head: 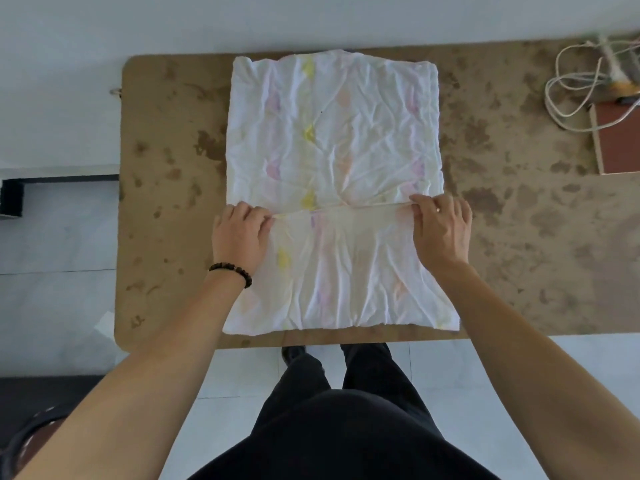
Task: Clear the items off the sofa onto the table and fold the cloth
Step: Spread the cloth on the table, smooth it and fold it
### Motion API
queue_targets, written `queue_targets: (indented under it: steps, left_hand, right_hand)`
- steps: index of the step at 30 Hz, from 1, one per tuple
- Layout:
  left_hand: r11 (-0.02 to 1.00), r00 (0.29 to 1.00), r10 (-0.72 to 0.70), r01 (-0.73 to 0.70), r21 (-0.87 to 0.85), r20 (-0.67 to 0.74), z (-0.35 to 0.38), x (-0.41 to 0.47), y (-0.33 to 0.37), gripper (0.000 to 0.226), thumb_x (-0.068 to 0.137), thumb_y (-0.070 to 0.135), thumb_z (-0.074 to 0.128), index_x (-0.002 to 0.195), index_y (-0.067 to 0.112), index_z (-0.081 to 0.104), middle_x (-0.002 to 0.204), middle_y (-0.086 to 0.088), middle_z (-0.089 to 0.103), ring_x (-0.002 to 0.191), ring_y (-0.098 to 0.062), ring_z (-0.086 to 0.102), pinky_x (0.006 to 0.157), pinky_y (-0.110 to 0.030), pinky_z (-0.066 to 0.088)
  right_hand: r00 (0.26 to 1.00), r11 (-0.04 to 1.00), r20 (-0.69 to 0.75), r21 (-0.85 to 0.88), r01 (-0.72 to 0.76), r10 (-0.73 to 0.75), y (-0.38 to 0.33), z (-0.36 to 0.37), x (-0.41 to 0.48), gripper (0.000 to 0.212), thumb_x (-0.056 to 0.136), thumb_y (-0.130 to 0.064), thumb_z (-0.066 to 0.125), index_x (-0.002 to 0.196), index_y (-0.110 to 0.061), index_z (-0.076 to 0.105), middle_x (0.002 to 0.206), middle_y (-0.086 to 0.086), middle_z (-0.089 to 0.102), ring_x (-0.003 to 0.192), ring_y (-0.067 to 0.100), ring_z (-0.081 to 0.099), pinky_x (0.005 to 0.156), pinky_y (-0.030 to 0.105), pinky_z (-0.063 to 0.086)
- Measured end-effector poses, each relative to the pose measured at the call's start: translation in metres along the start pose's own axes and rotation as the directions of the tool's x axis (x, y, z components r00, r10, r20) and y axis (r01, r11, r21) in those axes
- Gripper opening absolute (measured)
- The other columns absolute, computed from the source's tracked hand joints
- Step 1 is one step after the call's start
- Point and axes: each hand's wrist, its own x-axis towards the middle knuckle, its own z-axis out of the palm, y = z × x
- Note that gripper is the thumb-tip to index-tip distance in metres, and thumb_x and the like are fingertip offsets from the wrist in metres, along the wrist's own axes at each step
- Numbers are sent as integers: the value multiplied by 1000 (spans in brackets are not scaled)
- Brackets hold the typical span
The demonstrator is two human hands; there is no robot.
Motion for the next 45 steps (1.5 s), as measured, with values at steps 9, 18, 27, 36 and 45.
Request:
queue_targets:
  steps: [9, 18, 27, 36, 45]
  left_hand:
    - [1000, 1000, -4, 4, 13, -11, 27, -2, 32, 26, 95, 31, 48, 113, 18, 60, 112, -10, 56, 105, -33, 53, 88, -42, 38]
    - [943, 896, -296, 220, 248, 331, 60, 2, -11, 81, 84, 78, -3, 148, 33, -25, 158, -11, -26, 145, -23, -26, 117, -46, -16]
    - [945, 846, -297, 193, 266, 443, 51, 14, -12, 90, 78, 84, -2, 148, 32, -26, 156, -12, -31, 144, -26, -30, 115, -48, -18]
    - [997, 998, 34, -37, 64, 56, 29, -51, 9, 59, 100, 48, 29, 145, 11, 36, 158, -21, 13, 147, -36, 11, 117, -56, 9]
    - [970, 916, 141, -204, 132, 376, 36, -163, -8, 75, 87, 58, 41, 152, 30, 17, 163, -10, 2, 149, -31, 2, 114, -64, 3]
  right_hand:
    - [971, 990, 240, 141, -24, -11, -30, 48, 0, 46, 105, -27, 35, 151, -22, 36, 161, 17, 22, 150, 35, 14, 122, 50, 8]
    - [973, 992, 197, 24, -125, 118, -29, 73, -11, 66, 100, -48, 31, 158, -22, 14, 165, 12, 7, 152, 27, 3, 122, 50, 2]
    - [928, 994, 367, -111, -18, 58, 12, 52, -2, 72, 99, -65, 10, 158, -24, 0, 166, 4, -4, 153, 19, -4, 121, 53, -7]
    - [985, 999, 174, 53, 12, -21, -28, 10, -64, 62, 103, -49, 33, 154, -14, 25, 164, 19, 7, 151, 36, 2, 121, 56, 4]
    - [873, 1000, 488, 10, 5, -10, -4, 2, -193, 104, 77, -87, 37, 157, -33, -3, 164, 8, -16, 151, 31, -15, 118, 62, -2]
